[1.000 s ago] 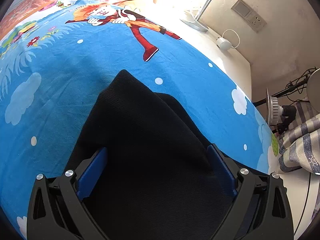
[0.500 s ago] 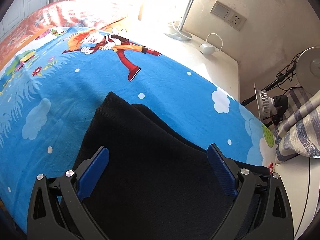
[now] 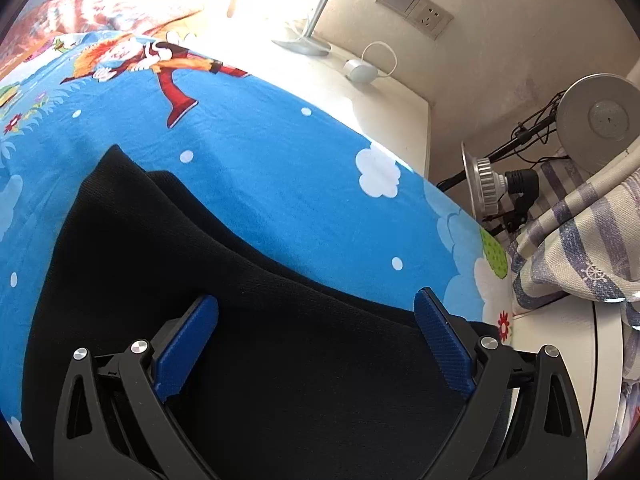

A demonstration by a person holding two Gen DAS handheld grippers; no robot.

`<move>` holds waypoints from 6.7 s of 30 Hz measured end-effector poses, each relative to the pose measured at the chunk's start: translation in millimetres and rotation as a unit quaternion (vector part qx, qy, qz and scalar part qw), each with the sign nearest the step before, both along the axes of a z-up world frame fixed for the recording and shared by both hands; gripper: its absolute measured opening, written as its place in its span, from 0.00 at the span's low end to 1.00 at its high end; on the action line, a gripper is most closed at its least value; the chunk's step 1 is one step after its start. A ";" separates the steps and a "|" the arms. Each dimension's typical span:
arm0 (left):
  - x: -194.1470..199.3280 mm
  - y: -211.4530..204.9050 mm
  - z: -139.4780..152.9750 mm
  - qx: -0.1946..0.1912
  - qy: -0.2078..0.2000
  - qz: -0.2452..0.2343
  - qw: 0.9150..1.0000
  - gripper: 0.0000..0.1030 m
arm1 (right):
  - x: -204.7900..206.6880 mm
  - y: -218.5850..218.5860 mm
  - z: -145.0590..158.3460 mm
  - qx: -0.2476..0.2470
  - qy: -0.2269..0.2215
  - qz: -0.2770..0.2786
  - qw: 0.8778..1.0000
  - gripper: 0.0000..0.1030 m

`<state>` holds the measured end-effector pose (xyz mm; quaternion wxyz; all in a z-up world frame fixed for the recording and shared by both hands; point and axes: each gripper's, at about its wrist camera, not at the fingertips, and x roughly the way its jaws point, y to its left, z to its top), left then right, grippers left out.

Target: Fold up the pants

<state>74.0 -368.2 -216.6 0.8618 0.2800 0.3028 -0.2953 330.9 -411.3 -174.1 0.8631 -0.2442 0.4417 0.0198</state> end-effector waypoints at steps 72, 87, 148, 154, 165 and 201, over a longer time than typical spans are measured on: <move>89.4 -16.4 37.9 -0.135 0.082 0.135 0.978 0.54 | -163.9 -188.5 -19.5 0.228 -0.083 -0.176 0.954 0.95; 92.9 -14.0 28.2 -0.133 0.106 0.132 0.977 0.54 | -166.1 -189.0 -18.2 0.231 -0.084 -0.178 0.953 0.95; 80.6 44.4 51.1 -0.117 0.097 0.234 0.960 0.96 | -229.7 -153.9 7.9 0.177 -0.069 -0.225 0.956 0.95; 59.9 53.5 74.2 -0.145 0.089 0.226 0.959 0.98 | -258.9 -137.0 19.7 0.178 -0.065 -0.215 0.958 0.95; 37.7 66.3 94.6 -0.189 0.092 0.210 0.955 0.98 | -276.7 -130.1 44.1 0.192 -0.083 -0.206 0.956 0.95; 36.4 64.5 99.2 -0.186 0.089 0.209 0.956 0.98 | -283.9 -130.4 58.5 0.205 -0.094 -0.195 0.954 0.95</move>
